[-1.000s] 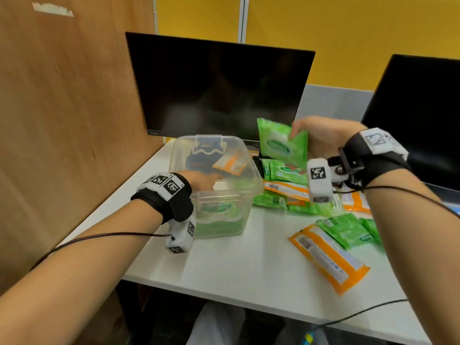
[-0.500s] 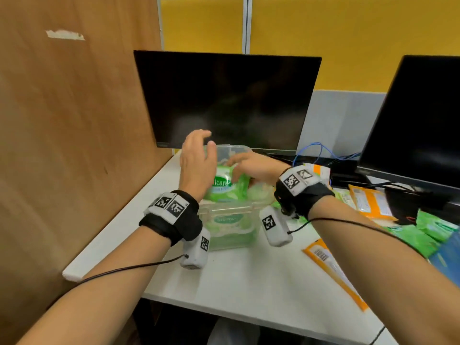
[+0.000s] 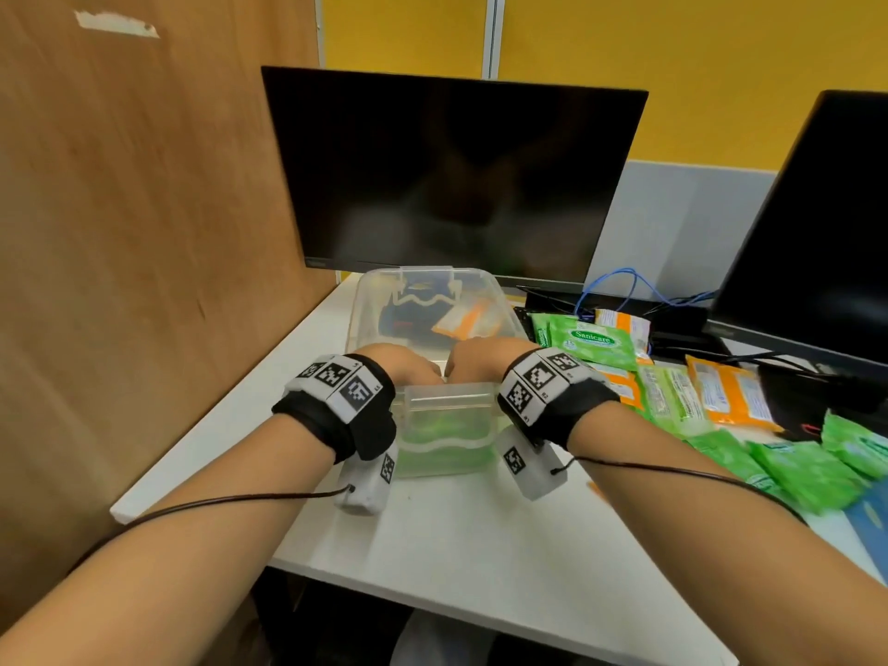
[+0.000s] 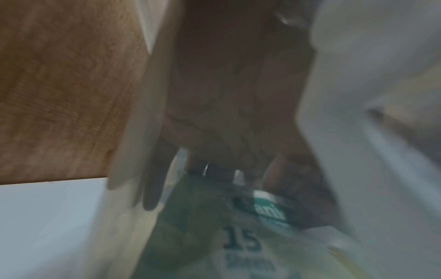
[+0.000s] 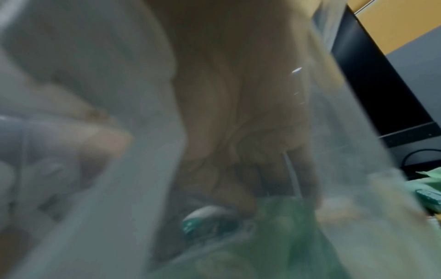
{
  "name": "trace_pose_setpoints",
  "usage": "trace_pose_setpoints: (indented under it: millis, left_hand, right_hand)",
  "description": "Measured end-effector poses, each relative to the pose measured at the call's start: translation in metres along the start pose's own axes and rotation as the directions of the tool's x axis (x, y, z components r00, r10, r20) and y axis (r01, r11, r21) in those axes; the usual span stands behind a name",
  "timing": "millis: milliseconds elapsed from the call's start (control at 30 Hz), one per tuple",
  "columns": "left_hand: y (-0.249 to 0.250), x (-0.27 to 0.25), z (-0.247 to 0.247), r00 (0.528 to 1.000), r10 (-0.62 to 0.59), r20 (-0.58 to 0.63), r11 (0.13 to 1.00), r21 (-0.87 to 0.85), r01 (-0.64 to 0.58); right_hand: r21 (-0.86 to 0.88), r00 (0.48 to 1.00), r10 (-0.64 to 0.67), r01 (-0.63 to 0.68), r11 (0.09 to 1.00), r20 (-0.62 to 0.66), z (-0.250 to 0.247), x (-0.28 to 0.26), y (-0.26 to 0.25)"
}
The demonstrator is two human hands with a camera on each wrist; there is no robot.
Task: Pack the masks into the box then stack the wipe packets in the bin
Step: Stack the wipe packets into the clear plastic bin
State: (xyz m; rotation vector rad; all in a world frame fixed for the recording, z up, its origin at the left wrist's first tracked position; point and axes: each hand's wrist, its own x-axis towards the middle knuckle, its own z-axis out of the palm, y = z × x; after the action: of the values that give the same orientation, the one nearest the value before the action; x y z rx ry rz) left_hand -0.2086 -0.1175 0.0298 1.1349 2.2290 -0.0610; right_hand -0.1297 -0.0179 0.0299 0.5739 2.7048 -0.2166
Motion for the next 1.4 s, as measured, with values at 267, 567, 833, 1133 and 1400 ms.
trace_pose_setpoints:
  millis: [267,567,833,1133,1400]
  left_hand:
    - [0.002,-0.006,0.000,0.999,0.020,0.040,0.983,0.179,-0.026]
    - [0.004,-0.005,0.000,0.998,0.039,0.048,0.998,0.048,-0.041]
    - [0.001,-0.001,0.002,1.000,-0.011,0.006,1.000,-0.012,0.011]
    - [0.014,-0.013,0.003,0.993,0.033,-0.110,0.999,0.017,-0.031]
    - [0.014,-0.011,0.004,0.983,0.013,-0.185,0.982,-0.185,-0.048]
  right_hand:
    - [0.649,0.590,0.319,0.511,0.564,-0.741,-0.028,-0.008,0.035]
    - [0.177,0.942,0.331,-0.317,0.932,-0.057,0.032,-0.029,0.122]
    - [-0.217,0.962,0.191,-0.232,0.948,-0.194,0.068,0.003,0.095]
    - [0.180,0.819,0.315,-0.259,0.949,-0.479,0.019,-0.001,0.108]
    - [0.750,0.675,0.331,0.563,0.348,-0.660,-0.032,-0.039,0.086]
